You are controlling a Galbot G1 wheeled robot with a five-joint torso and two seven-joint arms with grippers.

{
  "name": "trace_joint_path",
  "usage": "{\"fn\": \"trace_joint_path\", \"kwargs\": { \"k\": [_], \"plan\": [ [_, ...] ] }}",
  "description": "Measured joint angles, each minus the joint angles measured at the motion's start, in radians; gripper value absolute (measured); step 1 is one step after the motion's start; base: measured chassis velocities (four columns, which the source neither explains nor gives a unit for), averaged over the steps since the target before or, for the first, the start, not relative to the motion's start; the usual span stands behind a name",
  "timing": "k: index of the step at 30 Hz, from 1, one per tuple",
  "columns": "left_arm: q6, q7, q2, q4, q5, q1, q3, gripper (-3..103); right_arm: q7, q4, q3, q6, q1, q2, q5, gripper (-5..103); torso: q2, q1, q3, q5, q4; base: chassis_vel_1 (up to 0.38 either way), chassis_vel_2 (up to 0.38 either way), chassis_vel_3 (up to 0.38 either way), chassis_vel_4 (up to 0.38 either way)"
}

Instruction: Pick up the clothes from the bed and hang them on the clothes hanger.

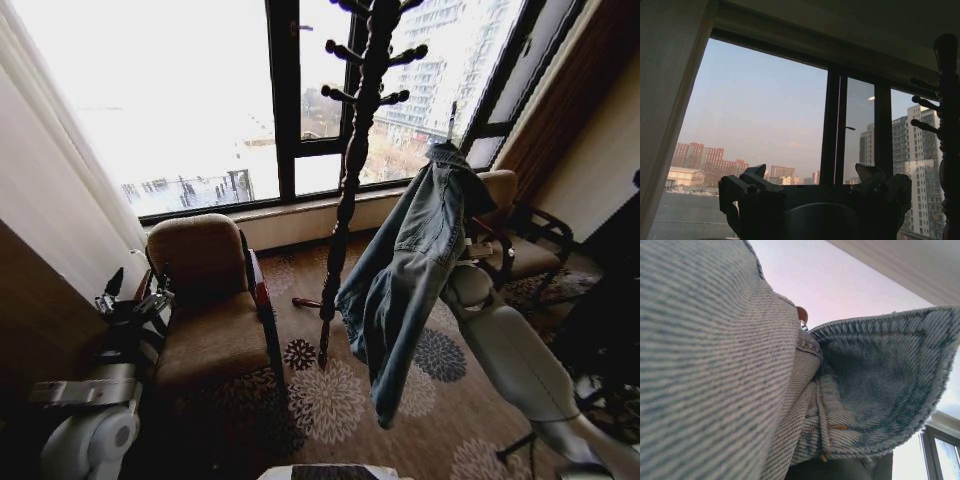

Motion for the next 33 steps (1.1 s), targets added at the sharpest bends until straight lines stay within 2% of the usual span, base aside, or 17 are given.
{"fn": "trace_joint_path", "kwargs": {
  "k": [16, 27, 33],
  "plan": [
    [-0.003, 0.003, 0.021, 0.04, -0.008, -0.025, 0.0, 100, 0.013, -0.114, -0.131, 0.013, 0.143, 0.01, 0.009, 17, 0.0, 0.0, 0.0, -0.0001, 0.0001, -0.032, 0.031, 0.03, -0.03],
    [-0.011, 0.006, 0.037, 0.056, -0.024, -0.031, -0.009, 100, 0.007, -0.287, -0.207, 0.01, 0.288, 0.026, 0.036, 17, 0.0, 0.0, 0.0, 0.0001, 0.0, 0.0, 0.0, 0.0, 0.0],
    [-0.013, 0.007, 0.034, 0.068, -0.024, -0.039, -0.007, 100, 0.005, -0.262, -0.221, 0.01, 0.302, 0.03, 0.028, 17, 0.0, 0.0, 0.0, -0.0001, 0.0, 0.0, 0.0, 0.0, 0.0]
  ]
}}
